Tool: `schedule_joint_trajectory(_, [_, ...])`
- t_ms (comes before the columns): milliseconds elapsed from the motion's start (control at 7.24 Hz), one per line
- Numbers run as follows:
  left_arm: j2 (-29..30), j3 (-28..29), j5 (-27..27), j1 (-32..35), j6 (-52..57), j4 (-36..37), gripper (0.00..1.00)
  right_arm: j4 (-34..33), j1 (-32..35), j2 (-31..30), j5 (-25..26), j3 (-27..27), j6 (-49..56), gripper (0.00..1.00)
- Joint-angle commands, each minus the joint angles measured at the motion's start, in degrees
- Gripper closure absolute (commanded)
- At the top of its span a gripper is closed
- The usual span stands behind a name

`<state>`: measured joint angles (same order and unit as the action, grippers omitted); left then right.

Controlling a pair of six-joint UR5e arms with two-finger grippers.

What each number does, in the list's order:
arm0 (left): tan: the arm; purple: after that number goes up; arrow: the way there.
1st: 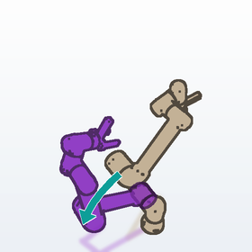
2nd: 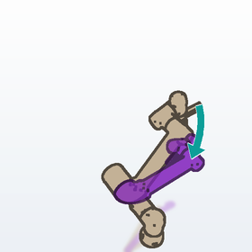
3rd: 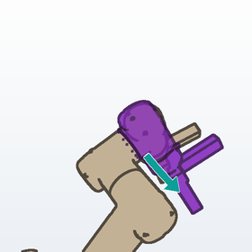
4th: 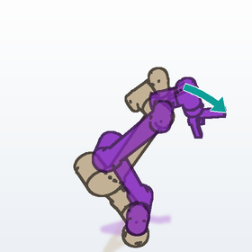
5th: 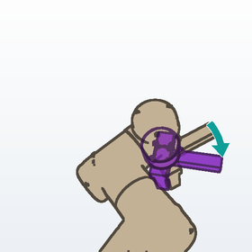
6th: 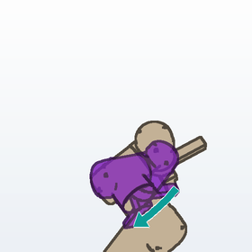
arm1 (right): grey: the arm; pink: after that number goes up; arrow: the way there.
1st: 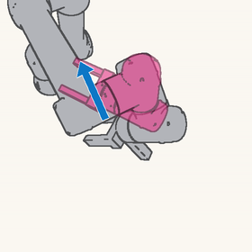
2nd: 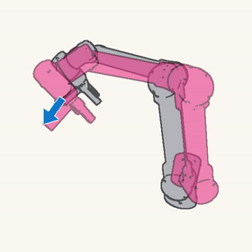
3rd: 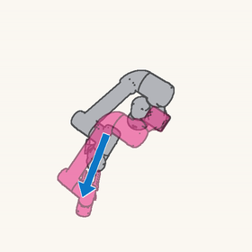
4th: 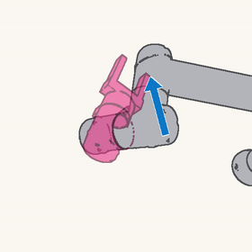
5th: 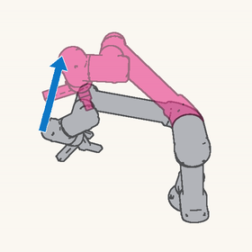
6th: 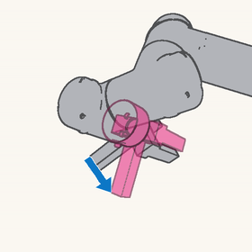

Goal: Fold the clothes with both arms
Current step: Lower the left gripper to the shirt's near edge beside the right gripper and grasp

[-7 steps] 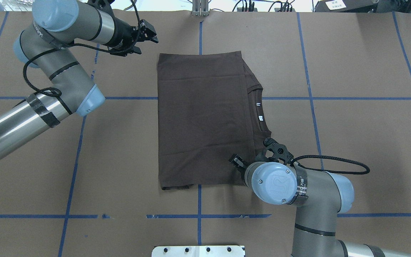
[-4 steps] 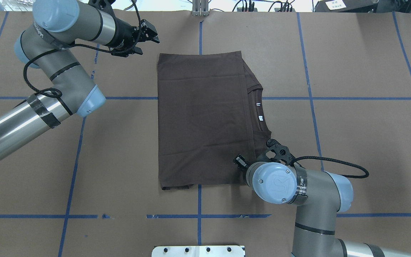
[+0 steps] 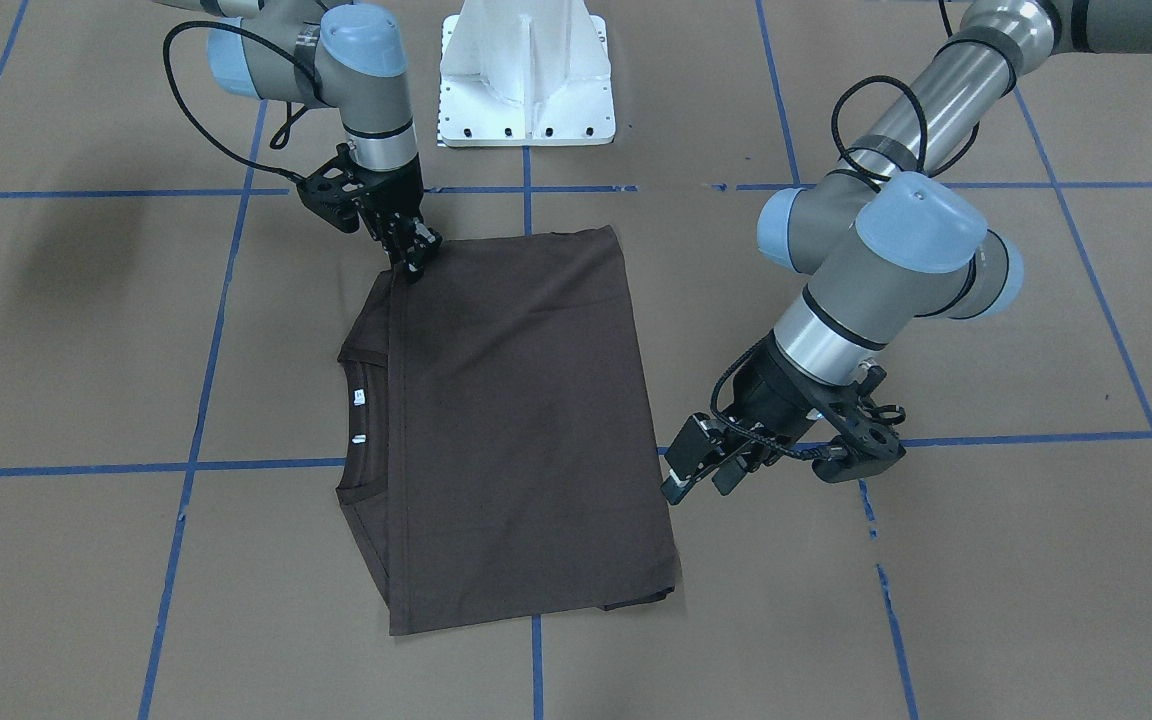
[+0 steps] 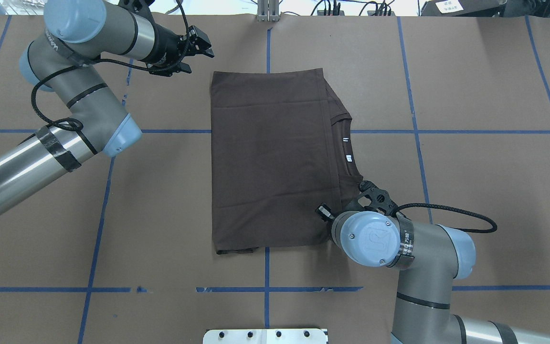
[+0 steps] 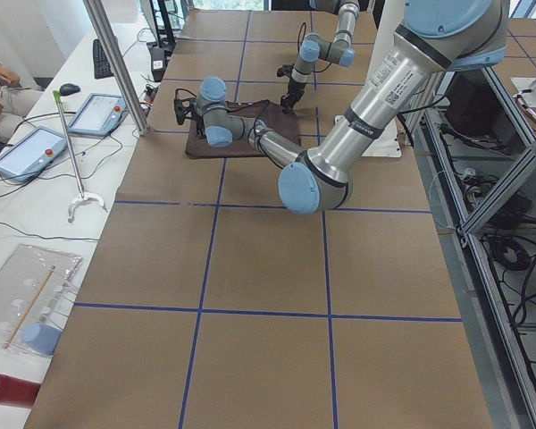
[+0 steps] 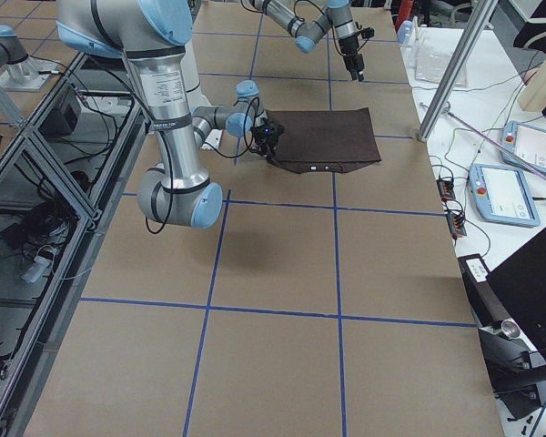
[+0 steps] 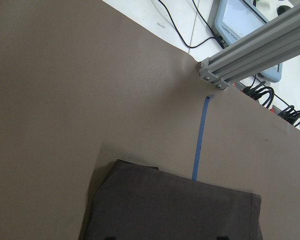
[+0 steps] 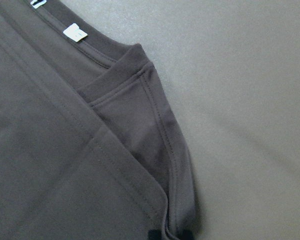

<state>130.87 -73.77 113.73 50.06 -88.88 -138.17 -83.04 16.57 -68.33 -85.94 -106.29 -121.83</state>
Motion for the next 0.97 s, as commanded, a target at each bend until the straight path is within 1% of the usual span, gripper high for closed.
schedule_joint_trajectory(0, [0.0,-0.2,0.0,-0.2,-0.7,0.0,0.26,-0.3,0.2,0.1,0.0,-0.5,0.1,1.0])
schedule_joint_trajectory(276, [0.0,-0.5,0.0,-0.4,-1.1,0.0,0.26,-0.4,0.1,-0.1,-0.1,-0.9,0.0,1.0])
schedule_joint_trajectory(414, [-0.7,-3.6,-0.2,-1.6,-3.8,0.5,0.26,-0.5,0.2,-0.2,-0.2,-1.9,0.1,1.0])
schedule_joint_trajectory(552, [-5.2,-10.9,-0.9,-5.3,-10.1,0.9,0.26,-3.0,0.1,-0.3,-0.5,-4.3,0.1,1.0])
schedule_joint_trajectory(690, [-12.3,-20.1,-4.4,-9.9,-14.4,2.2,0.26,-5.8,-0.5,-0.3,-0.5,-6.5,0.1,1.0])
schedule_joint_trajectory(828, [-17.4,-28.3,-13.1,-18.1,-17.3,7.5,0.25,-6.3,-0.7,-0.3,-0.4,-6.7,0.1,1.0])
